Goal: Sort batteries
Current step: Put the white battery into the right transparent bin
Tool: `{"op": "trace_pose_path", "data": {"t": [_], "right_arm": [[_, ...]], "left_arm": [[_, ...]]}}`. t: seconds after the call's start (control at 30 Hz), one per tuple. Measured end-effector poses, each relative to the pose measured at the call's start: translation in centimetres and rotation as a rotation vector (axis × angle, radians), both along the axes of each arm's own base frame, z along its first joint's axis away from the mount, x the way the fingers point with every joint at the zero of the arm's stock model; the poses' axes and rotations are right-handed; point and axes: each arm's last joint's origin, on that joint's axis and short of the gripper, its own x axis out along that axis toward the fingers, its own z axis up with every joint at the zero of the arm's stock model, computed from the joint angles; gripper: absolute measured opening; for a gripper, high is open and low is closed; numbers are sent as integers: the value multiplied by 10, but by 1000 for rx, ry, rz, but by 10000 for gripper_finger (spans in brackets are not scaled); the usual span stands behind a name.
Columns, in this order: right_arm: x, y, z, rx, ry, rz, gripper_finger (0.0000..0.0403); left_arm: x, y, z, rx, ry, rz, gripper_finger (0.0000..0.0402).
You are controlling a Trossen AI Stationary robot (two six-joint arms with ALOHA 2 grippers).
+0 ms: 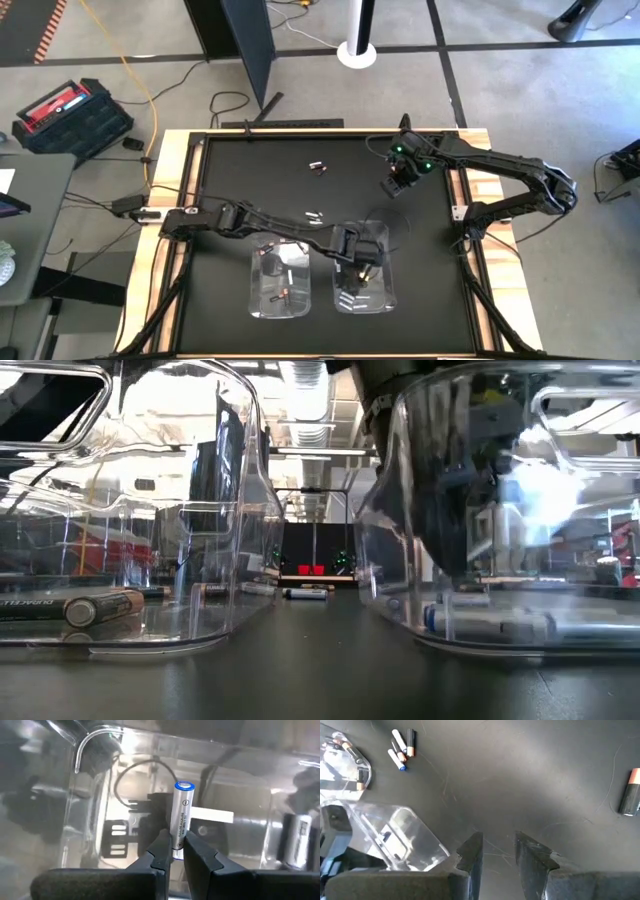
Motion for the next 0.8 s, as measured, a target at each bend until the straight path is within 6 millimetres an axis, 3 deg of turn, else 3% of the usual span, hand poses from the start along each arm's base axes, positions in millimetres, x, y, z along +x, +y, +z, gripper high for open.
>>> {"op": "trace_pose_path", "data": {"t": [0.8], "right_arm": [[-1,0,0,4,10,2,127]], "left_arm": [[0,-1,0,-4,-4,11,75]]}}
